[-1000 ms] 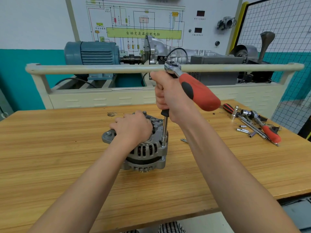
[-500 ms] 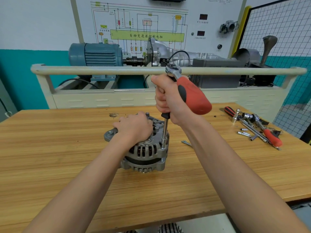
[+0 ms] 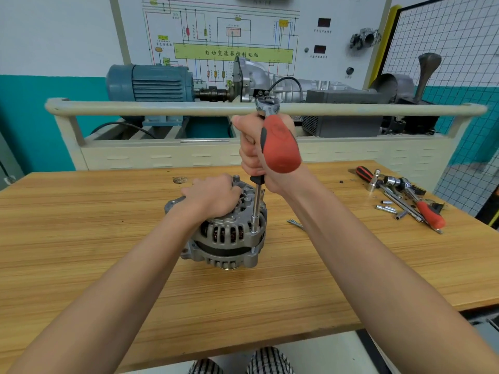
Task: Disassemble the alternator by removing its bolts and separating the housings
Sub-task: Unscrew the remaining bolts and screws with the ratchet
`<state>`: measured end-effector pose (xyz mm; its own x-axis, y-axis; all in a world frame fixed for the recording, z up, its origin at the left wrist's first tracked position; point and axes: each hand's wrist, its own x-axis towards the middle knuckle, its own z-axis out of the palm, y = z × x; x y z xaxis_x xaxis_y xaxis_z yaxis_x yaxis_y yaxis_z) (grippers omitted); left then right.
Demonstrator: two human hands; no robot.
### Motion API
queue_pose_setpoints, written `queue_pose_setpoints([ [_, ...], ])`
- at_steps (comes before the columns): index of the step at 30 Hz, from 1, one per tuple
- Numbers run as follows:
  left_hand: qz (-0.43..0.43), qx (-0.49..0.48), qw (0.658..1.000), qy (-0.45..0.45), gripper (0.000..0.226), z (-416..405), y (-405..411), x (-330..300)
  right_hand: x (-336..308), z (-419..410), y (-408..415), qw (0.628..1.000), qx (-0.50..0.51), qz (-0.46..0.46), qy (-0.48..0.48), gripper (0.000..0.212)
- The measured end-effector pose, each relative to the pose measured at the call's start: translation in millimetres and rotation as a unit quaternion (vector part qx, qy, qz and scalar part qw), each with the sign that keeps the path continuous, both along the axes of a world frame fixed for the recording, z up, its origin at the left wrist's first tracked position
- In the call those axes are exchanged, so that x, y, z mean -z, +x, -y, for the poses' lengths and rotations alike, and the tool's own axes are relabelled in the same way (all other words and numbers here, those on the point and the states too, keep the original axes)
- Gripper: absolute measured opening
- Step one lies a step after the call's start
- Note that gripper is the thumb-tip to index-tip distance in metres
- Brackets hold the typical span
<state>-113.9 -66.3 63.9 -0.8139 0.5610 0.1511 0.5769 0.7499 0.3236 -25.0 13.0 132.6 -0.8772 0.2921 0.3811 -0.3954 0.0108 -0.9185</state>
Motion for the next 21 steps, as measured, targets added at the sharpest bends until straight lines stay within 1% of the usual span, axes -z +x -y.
queue_pose_setpoints([
  [2,0.005,0.006,1.000,-0.006,0.023,-0.9,-4.2,0.0,1.2,-0.8,2.0,1.000,-0.003,-0.016,-0.016,0.068],
  [4,0.013,0.022,1.000,-0.017,0.030,-0.8,-8.2,1.3,-0.7,0.2,2.8,0.999,-0.001,-0.017,-0.028,0.052],
  [6,0.010,0.031,0.999,-0.027,0.036,-1.0,-11.7,2.5,-1.6,2.4,3.0,0.999,-0.003,-0.015,-0.032,0.044],
  [8,0.004,0.027,0.999,-0.033,0.036,-2.0,-14.3,4.4,-0.9,3.6,3.3,1.000,0.002,-0.017,-0.025,0.041],
  [11,0.006,0.015,0.998,-0.065,0.047,-1.6,-12.7,4.9,-0.3,5.8,6.6,0.998,0.035,-0.033,-0.025,0.040],
  [13,0.019,-0.003,0.998,-0.063,0.050,0.1,-6.7,1.5,-1.2,6.6,7.6,0.998,0.040,-0.025,-0.029,0.039],
  [14,0.016,-0.004,0.999,-0.048,0.049,2.1,-2.0,-1.2,-2.2,6.5,8.4,0.999,0.037,-0.019,-0.029,0.038],
  [15,0.004,0.006,1.000,0.004,0.045,4.3,5.8,-5.3,-3.1,5.8,8.6,0.999,0.038,-0.015,-0.022,0.037],
  [16,-0.011,0.030,0.997,0.076,0.036,7.5,11.9,-9.0,-3.7,5.1,8.7,0.999,0.044,-0.016,-0.008,0.035],
  [17,-0.016,0.060,0.983,0.174,0.022,12.5,19.4,-12.3,-3.4,4.0,8.6,0.998,0.053,-0.024,0.011,0.034],
  [18,0.027,0.087,0.961,0.263,0.007,19.5,34.6,-20.2,-2.6,3.4,8.8,0.997,0.060,-0.033,0.035,0.034],
  [19,0.104,0.124,0.929,0.333,0.014,24.3,48.1,-26.4,-1.6,2.8,8.7,0.995,0.069,-0.040,0.065,0.035],
  [20,0.180,0.174,0.891,0.379,0.020,27.9,59.8,-31.0,-1.5,3.0,8.5,0.991,0.079,-0.043,0.095,0.035],
  [21,0.240,0.227,0.855,0.400,0.021,26.8,66.0,-33.1,-2.0,3.8,9.0,0.987,0.090,-0.042,0.125,0.037],
])
